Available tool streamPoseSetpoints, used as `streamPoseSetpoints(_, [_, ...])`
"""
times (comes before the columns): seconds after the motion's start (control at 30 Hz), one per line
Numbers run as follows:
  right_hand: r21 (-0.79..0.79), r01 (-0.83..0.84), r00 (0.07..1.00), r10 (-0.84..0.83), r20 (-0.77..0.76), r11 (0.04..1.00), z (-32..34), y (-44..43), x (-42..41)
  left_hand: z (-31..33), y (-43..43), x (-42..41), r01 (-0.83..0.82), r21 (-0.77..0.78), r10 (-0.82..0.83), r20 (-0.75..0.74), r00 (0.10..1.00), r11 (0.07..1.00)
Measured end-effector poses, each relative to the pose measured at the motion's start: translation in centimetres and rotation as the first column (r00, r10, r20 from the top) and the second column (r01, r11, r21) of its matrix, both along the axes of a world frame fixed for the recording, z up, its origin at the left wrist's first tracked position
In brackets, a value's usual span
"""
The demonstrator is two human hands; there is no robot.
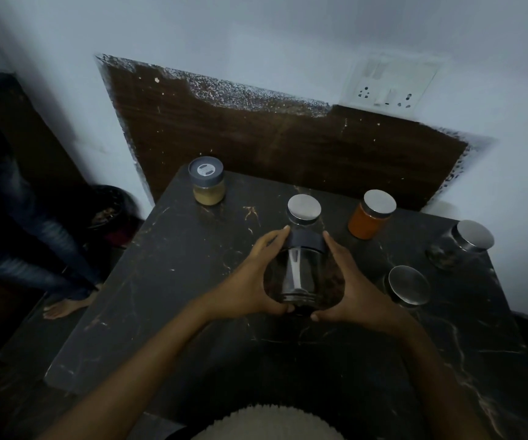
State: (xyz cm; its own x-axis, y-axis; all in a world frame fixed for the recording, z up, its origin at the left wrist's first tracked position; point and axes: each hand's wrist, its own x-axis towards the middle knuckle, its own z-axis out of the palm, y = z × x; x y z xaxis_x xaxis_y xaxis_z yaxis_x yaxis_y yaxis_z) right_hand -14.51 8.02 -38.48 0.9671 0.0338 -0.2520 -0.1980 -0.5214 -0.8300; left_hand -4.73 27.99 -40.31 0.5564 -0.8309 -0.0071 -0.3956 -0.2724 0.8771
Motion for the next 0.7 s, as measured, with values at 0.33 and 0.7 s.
streamPoseSetpoints(0.33, [-0.051,-0.040,0.998,0.043,0.050,0.998,0.6,0.4,0.6,0.9,-0.8,-0.5,0.001,-0.002,0.000,0.181,0.984,1.000])
streamPoseSetpoints(0.7, [-0.031,0.001,0.999,0.001,0.048,1.000,0.9,-0.1,0.4,1.7,-1.1,-0.2,0.048,0.061,-0.059,0.190,0.980,0.997])
